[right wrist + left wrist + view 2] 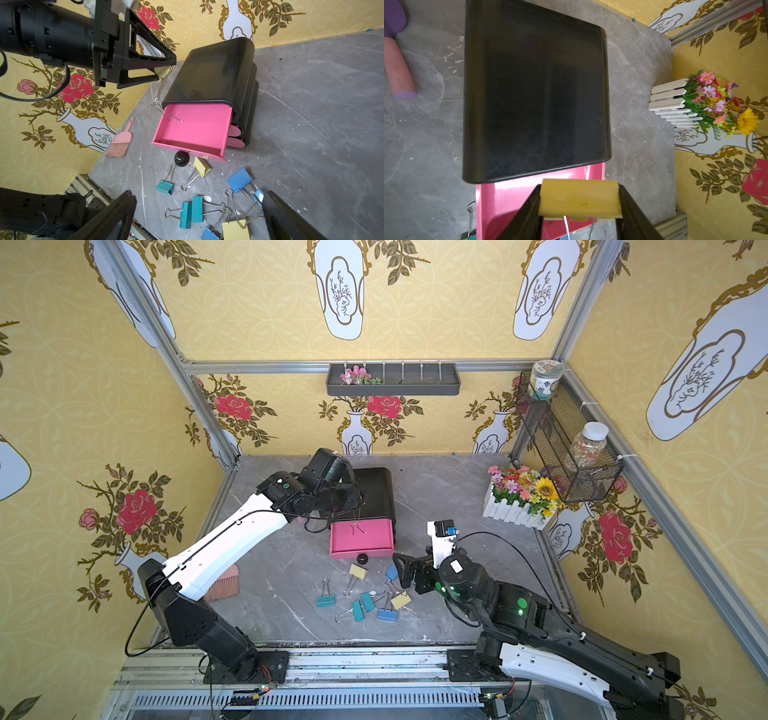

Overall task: Put the binder clips in the drawer according to color
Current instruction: Place the binder clip in the drawer.

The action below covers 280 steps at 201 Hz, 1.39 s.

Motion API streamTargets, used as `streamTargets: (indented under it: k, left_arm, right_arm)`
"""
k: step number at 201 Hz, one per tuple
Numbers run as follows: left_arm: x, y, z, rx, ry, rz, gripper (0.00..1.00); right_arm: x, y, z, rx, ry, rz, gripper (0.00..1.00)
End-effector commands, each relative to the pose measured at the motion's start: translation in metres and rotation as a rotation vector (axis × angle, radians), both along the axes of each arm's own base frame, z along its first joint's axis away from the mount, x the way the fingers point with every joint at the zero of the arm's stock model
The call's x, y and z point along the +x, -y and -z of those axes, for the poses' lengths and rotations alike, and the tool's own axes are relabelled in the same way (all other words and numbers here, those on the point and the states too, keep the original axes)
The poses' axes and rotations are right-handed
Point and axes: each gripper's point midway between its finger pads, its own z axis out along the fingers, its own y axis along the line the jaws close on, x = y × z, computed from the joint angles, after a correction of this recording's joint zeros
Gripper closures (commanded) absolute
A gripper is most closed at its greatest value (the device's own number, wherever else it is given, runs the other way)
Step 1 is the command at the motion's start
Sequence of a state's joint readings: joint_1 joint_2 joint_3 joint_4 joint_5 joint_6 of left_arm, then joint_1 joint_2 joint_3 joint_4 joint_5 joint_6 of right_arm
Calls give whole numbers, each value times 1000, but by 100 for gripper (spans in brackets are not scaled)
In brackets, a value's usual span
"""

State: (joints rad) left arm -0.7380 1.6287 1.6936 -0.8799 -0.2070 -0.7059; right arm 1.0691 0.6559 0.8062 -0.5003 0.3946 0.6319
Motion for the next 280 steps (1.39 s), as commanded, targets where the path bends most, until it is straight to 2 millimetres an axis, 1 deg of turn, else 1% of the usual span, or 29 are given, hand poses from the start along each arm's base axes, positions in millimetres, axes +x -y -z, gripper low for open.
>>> streamTargets:
  k: [1, 42, 66, 112, 142, 166, 205, 230, 253, 272, 280]
  left_arm:
    - [8, -1, 5, 43, 62, -24, 94]
    - [1, 1, 25, 68, 69, -32, 94]
    - [-2, 4, 30, 85, 70, -32, 94]
    - [-7, 6, 44, 113, 49, -20, 89]
    - [-11, 7, 49, 119, 38, -9, 86]
    - [-15, 7, 52, 123, 27, -1, 80]
    - [-25, 6, 58, 128, 3, 18, 77]
    - [-30, 6, 57, 112, -10, 2, 73]
    - [-31, 4, 54, 113, -8, 0, 64]
    - [-31, 3, 52, 119, -5, -5, 52]
    - [-31, 2, 51, 123, -3, -7, 48]
  right_arm:
    - [0, 6, 0, 2, 5, 22, 2]
    - [0, 13, -2, 2, 13, 34, 2]
    - [0, 13, -2, 1, 15, 37, 2]
    - [1, 13, -3, 1, 17, 40, 2]
    - [1, 14, -2, -5, 17, 43, 2]
    - [2, 14, -4, -7, 21, 47, 2]
    - [3, 16, -5, -12, 30, 54, 2]
    - [3, 16, -5, -18, 32, 52, 2]
    - [3, 15, -5, -19, 34, 50, 2]
    - [3, 14, -6, -17, 34, 49, 2]
    - [3, 14, -6, -16, 35, 49, 2]
